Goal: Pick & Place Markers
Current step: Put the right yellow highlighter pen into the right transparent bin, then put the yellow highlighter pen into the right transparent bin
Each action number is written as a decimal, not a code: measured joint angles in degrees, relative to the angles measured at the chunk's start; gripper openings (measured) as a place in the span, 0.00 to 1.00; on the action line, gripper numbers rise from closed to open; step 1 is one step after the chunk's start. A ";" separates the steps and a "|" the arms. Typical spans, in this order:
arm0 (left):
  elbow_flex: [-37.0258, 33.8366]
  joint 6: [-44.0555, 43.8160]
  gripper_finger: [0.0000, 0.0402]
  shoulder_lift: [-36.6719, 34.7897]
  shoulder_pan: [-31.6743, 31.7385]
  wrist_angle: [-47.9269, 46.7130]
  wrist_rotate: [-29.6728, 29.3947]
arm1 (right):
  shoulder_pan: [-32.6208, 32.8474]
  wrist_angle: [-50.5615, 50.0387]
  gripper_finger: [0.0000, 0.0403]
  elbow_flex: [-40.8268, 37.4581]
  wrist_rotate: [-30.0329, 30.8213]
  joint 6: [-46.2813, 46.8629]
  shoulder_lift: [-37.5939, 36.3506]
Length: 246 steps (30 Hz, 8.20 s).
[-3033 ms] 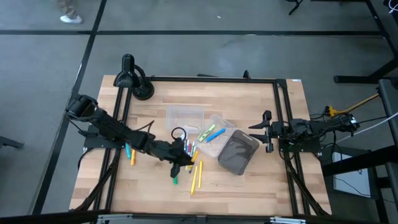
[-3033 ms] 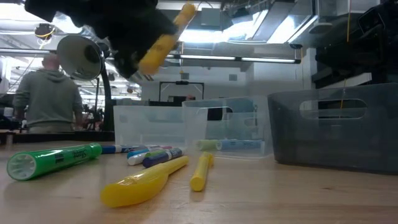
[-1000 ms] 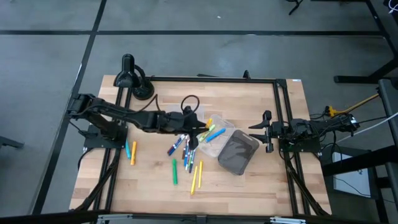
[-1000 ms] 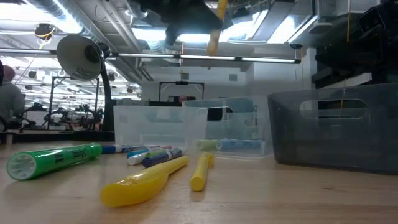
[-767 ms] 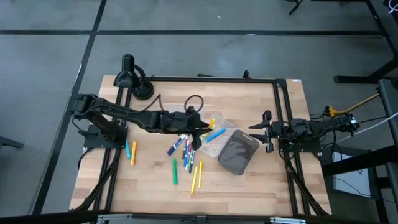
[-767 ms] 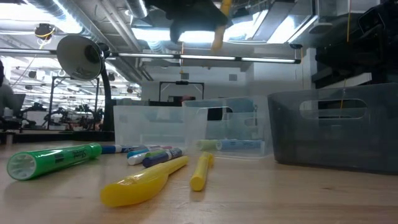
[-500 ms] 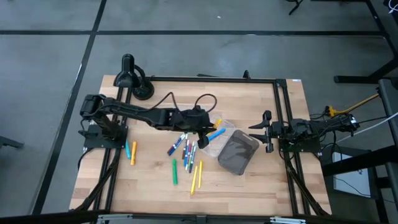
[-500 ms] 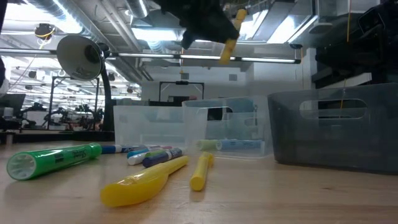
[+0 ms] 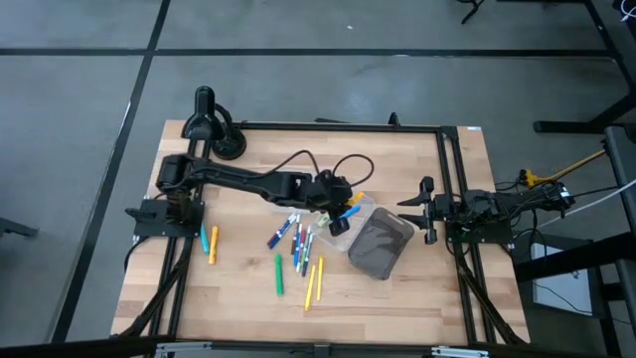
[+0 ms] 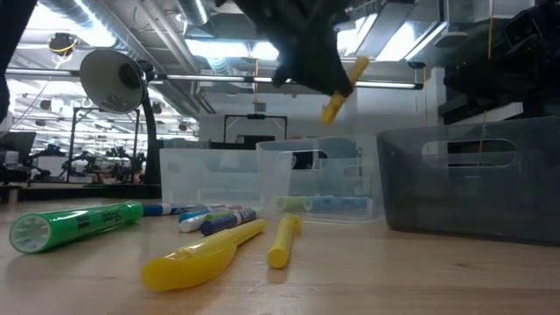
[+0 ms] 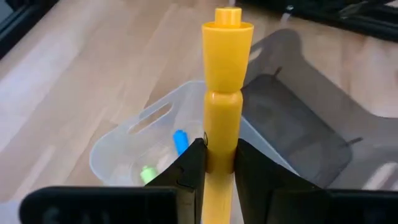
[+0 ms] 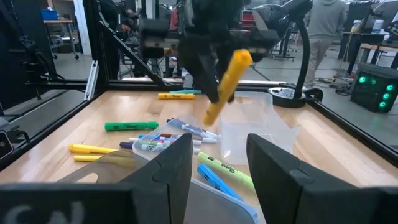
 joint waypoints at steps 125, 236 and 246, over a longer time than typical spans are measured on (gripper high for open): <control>-2.10 -5.64 0.24 -8.36 -13.04 -20.62 -5.02 | 0.00 0.00 0.38 0.00 -0.02 0.00 0.00; -58.57 -67.85 0.15 -35.71 -21.76 -23.51 21.89 | 0.02 0.00 0.38 0.00 0.00 0.00 0.00; -58.55 -63.02 0.15 -35.71 -21.80 -14.47 16.95 | 0.01 0.00 0.38 0.00 0.00 0.00 0.00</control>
